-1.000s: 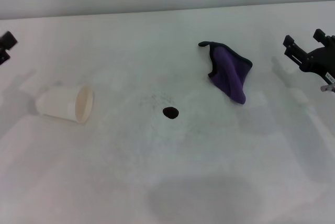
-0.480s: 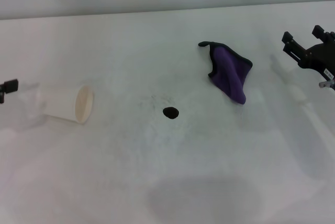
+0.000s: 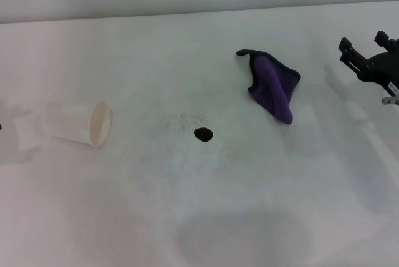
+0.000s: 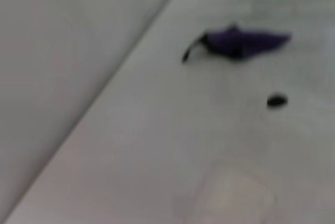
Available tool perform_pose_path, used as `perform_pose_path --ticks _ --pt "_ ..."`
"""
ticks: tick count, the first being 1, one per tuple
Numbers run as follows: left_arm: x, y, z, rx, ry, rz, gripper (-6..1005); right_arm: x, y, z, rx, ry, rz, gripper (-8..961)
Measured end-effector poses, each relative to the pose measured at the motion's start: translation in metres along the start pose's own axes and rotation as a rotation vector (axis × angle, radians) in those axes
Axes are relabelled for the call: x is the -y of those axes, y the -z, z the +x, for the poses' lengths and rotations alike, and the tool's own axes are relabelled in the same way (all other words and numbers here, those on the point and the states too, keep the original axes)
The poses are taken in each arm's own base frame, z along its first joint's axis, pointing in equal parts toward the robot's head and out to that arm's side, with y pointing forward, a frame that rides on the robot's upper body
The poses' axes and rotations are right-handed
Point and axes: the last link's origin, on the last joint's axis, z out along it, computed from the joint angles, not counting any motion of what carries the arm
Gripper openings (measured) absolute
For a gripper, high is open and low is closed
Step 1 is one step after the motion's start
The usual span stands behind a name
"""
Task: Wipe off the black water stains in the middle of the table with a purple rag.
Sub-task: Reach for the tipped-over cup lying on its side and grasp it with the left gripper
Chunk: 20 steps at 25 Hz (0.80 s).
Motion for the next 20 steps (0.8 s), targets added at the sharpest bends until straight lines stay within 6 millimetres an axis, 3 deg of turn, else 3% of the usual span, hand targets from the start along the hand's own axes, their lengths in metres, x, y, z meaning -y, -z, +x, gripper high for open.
perform_pose_path --ticks 7,12,20 --pt "0.011 -0.006 0.011 0.143 -0.073 -0.036 874 0.002 0.002 0.001 -0.001 -0.033 0.012 870" --pt "0.020 -0.020 0.030 0.223 -0.184 -0.086 874 0.004 0.001 0.000 0.006 -0.075 0.029 870" --pt "0.008 -0.047 0.042 0.292 -0.338 -0.181 873 0.009 -0.009 -0.007 0.023 -0.144 0.069 871"
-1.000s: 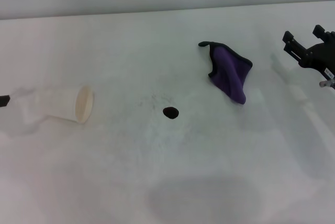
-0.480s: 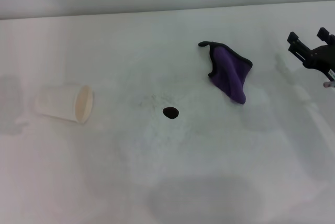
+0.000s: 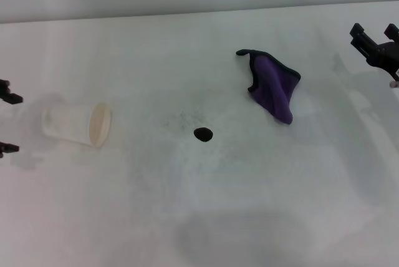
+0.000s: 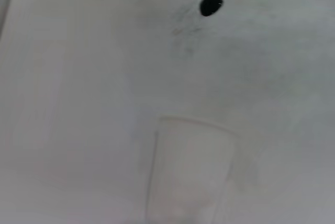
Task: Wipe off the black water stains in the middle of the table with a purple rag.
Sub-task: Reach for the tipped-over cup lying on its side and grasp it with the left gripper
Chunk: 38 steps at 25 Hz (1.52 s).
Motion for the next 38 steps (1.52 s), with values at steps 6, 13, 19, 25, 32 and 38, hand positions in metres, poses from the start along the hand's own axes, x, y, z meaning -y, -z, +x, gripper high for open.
perform_pose_path --ticks 6,13,19,25,32,38 --pt "-0.002 -0.015 0.007 0.019 -0.101 0.020 873 0.001 -0.001 0.001 -0.010 -0.028 0.009 871" --pt "0.002 -0.026 0.004 0.037 -0.174 0.085 873 0.006 0.000 0.007 -0.048 -0.054 0.045 871" --pt "0.000 -0.034 0.009 0.016 -0.176 0.098 872 0.006 -0.001 0.006 -0.045 -0.051 0.044 871" --pt "0.004 -0.047 0.017 0.004 -0.176 0.145 872 0.006 0.000 0.006 -0.042 -0.050 0.045 871" --pt "0.007 -0.060 0.021 -0.039 -0.154 0.156 871 0.007 0.001 0.003 -0.024 -0.055 0.040 871" --pt "0.007 -0.077 0.019 -0.046 -0.143 0.170 871 0.006 -0.002 0.000 -0.011 -0.047 0.035 871"
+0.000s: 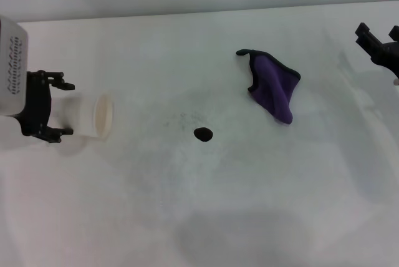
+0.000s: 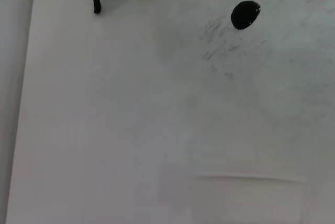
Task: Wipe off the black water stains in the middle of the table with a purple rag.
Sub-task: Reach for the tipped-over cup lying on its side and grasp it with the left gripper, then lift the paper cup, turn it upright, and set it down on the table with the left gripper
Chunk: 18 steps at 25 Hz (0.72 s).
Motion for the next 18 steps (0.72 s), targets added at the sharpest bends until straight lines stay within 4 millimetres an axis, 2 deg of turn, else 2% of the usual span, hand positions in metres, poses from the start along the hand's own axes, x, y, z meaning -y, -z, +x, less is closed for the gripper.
perform_pose_path --ticks 6,18 --pt "-0.001 -0.011 0.000 -0.025 0.012 0.032 871 -0.001 -0.001 -0.003 0.013 0.002 -0.008 871" --pt "-0.008 -0.020 -0.007 -0.024 0.035 0.067 870 0.001 0.002 -0.002 0.011 0.000 -0.001 871"
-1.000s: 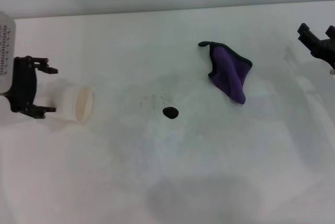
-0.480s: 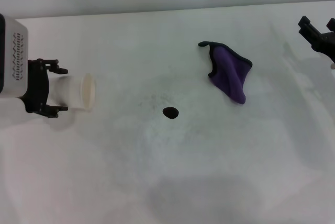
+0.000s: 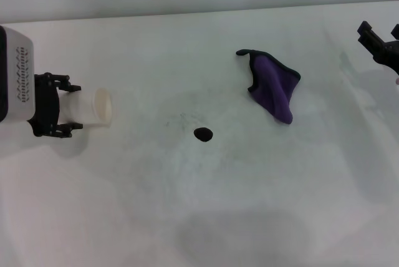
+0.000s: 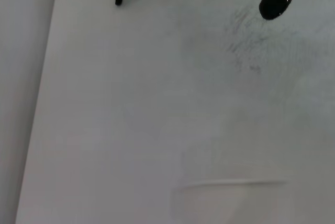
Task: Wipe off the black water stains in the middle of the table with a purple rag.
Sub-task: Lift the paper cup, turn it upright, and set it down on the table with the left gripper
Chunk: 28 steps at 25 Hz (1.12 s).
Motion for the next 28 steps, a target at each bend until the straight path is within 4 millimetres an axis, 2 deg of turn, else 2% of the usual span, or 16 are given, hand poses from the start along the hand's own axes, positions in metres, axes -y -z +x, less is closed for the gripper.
perform_pose_path --ticks 5,8,14,18,28 --pt "-0.003 0.000 0.002 -0.032 0.002 0.018 728 0.000 0.000 0.000 0.000 0.000 0.001 871" --pt "-0.002 0.001 0.003 -0.050 0.018 0.035 680 0.000 0.000 0.000 0.000 -0.001 0.001 870" --pt "0.012 0.004 0.012 -0.152 0.100 0.166 679 0.000 -0.001 -0.001 0.001 0.000 -0.002 869" --pt "0.013 0.005 0.013 -0.221 0.156 0.256 679 -0.001 -0.003 -0.003 0.004 0.003 -0.005 868" --pt "-0.006 -0.005 0.011 -0.456 0.457 0.504 678 0.008 -0.002 -0.019 0.093 -0.025 0.022 864"
